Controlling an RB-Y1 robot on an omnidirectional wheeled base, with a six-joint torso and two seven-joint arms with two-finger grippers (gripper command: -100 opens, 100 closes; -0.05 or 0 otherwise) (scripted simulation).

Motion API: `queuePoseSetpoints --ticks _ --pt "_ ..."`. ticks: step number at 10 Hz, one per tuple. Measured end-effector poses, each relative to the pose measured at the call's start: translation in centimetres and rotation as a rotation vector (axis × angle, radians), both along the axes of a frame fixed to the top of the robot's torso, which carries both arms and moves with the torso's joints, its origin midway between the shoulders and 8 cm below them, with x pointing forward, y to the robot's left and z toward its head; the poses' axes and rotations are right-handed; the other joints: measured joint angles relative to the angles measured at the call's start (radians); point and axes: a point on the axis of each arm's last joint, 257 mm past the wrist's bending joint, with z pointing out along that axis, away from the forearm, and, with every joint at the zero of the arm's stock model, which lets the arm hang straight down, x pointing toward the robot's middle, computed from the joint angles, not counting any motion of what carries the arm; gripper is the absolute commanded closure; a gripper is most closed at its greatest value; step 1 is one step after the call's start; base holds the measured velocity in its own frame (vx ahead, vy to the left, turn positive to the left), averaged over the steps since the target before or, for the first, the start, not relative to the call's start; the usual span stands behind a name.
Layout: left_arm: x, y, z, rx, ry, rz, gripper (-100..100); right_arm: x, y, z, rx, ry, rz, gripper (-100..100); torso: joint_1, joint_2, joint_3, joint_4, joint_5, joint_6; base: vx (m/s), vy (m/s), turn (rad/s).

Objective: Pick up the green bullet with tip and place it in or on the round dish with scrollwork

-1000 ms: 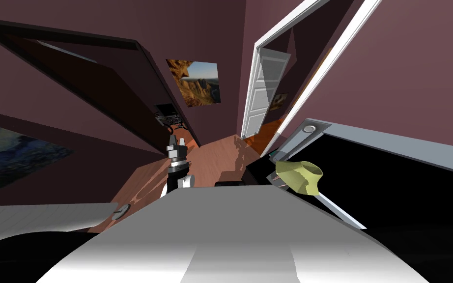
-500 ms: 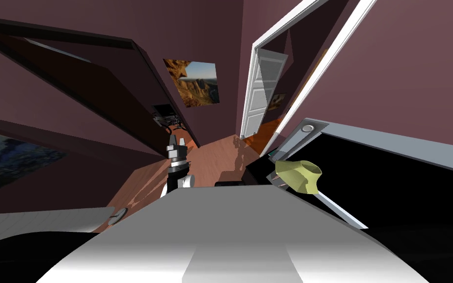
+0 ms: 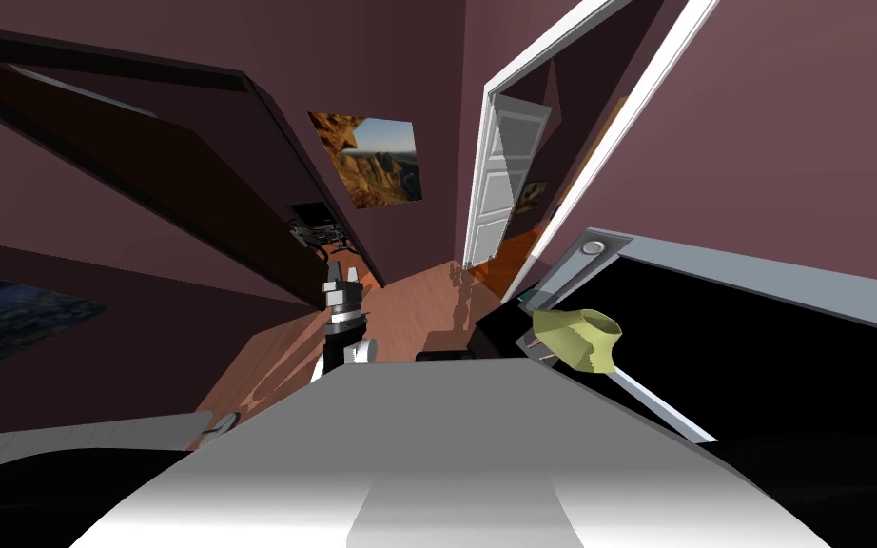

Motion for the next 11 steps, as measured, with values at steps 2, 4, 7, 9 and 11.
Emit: queuePoseSetpoints --ticks 2,4,7,9,11 --pt "0.0 0.0 0.0 0.0 0.0 0.0 0 -1.2 -2.8 2.1 -0.052 0.032 0.017 100 0.005 0.007 0.003 0.0 0.003 0.002 -0.097 0.065 -0.032" --pt "0.0 0.0 0.0 0.0 0.0 0.0 0 -2.5 -5.3 3.1 -0.095 0.056 0.015 100 0.003 0.009 0.005 0.0 0.003 0.002 -0.109 0.027 -0.029" --pt "0.0 0.0 0.0 0.0 0.0 0.0 0 -3.4 -8.2 5.5 -0.146 0.066 0.005 100 0.002 0.001 0.001 0.001 0.002 -0.002 -0.005 0.003 0.001" --pt "0.0 0.0 0.0 0.0 0.0 0.0 0 -2.8 -7.1 4.9 -0.137 0.063 0.02 100 0.002 -0.001 -0.001 0.0 0.001 -0.002 0.013 -0.002 0.005" --pt "0.0 0.0 0.0 0.0 0.0 0.0 0 -3.1 -7.2 5.2 -0.138 0.084 0.05 100 0.004 0.004 0.001 -0.001 0.004 0.0 -0.125 0.03 -0.037"
